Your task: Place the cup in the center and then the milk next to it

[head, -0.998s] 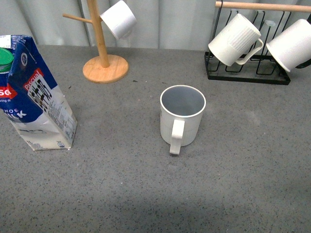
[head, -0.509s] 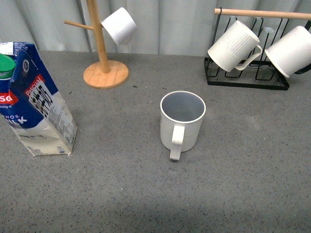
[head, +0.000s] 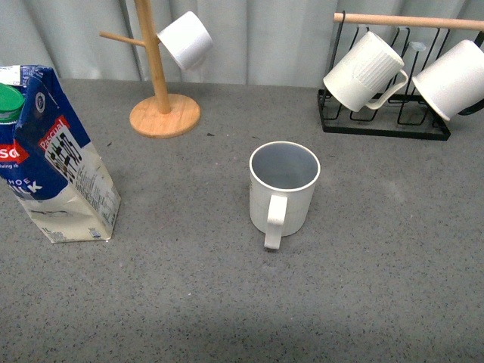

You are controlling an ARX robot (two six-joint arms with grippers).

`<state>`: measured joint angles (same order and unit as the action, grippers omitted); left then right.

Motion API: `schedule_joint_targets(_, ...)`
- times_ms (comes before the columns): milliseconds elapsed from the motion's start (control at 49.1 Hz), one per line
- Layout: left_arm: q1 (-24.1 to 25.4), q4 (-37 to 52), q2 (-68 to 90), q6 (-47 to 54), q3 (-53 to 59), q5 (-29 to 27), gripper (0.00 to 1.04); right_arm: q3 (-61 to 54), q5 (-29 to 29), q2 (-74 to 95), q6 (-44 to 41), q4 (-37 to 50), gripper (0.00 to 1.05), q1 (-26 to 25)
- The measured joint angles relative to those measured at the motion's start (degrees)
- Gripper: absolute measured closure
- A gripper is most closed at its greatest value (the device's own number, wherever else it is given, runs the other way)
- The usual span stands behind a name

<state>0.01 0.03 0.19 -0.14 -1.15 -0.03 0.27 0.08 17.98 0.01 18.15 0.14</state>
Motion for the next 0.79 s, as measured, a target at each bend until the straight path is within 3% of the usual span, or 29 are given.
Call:
schedule_joint_targets(428,0.0,0.0,0.0,0.0,0.0,0.0,0.07,0.0,0.0,-8.0,0.0,-8.0,1.04,0.0)
schedule_joint_targets(509,0.0,0.0,0.0,0.0,0.0,0.0,0.07,0.0,-0.1,-15.3,0.0,-17.3,1.04,0.0)
schedule_joint_targets(651,0.0,0.0,0.0,0.0,0.0,0.0,0.07,0.0,-0.2,-17.7,0.0,-18.1,1.04,0.0)
schedule_joint_targets(794,0.0,0.0,0.0,0.0,0.0,0.0,0.07,0.0,-0.2,-17.7,0.0,-18.1,0.75,0.0)
